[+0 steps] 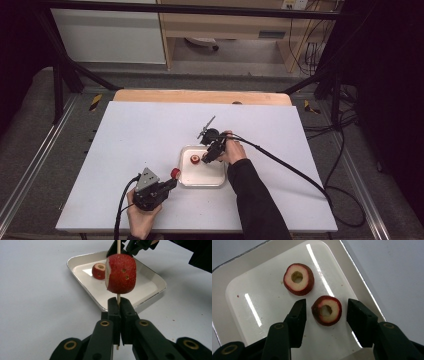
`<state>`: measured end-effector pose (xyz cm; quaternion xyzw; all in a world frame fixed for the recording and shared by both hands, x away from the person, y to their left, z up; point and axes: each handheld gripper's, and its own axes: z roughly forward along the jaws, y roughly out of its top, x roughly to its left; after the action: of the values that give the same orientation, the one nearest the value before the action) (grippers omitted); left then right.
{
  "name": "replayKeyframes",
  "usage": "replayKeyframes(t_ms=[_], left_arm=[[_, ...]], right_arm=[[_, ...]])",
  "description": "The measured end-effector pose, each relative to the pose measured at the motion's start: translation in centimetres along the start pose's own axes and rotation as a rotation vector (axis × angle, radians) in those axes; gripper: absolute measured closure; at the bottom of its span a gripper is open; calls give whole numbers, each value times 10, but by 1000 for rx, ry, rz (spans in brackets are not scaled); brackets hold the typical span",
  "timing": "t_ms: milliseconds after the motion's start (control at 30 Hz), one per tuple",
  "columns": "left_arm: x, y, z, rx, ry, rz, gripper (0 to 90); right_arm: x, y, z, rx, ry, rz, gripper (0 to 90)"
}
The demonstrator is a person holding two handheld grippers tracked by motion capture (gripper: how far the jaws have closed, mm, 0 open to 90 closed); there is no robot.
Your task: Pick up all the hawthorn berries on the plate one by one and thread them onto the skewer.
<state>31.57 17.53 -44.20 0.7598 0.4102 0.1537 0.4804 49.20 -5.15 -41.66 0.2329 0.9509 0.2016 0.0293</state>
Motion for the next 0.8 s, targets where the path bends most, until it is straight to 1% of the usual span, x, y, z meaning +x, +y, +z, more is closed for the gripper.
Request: replayKeyframes(t_ms=[167, 233, 300, 367, 433, 533, 567, 600, 667, 800], left_arm=[[1, 0, 0, 1, 1, -3, 883], [1, 0, 0, 1, 2, -3, 884], [1, 0, 0, 1, 7, 0, 883], [1, 0, 0, 1, 3, -2, 883], [1, 0, 0, 2, 3, -2, 883], [1, 0, 0, 1, 2, -2, 883], [1, 0, 0, 0, 2, -2, 883], [1, 0, 1, 1, 2, -3, 883], [1, 0, 1, 0, 2, 0, 883], [0, 0, 1, -2, -1, -3, 883]], right_arm=[[-1, 0, 2, 3, -2, -4, 532], [-1, 0, 3, 5, -5, -13, 554], [-1, 0, 3, 6, -2, -15, 581], [0, 1, 4, 9, -1, -13, 605], [0, 1, 4, 10, -2, -14, 607], [-1, 1, 4, 4, -11, -8, 609], [-1, 1, 3, -2, -9, 4, 610], [-1, 1, 2, -4, -8, 4, 611], [0, 1, -1, -9, -7, 22, 611], [1, 1, -9, -24, -4, 32, 612]])
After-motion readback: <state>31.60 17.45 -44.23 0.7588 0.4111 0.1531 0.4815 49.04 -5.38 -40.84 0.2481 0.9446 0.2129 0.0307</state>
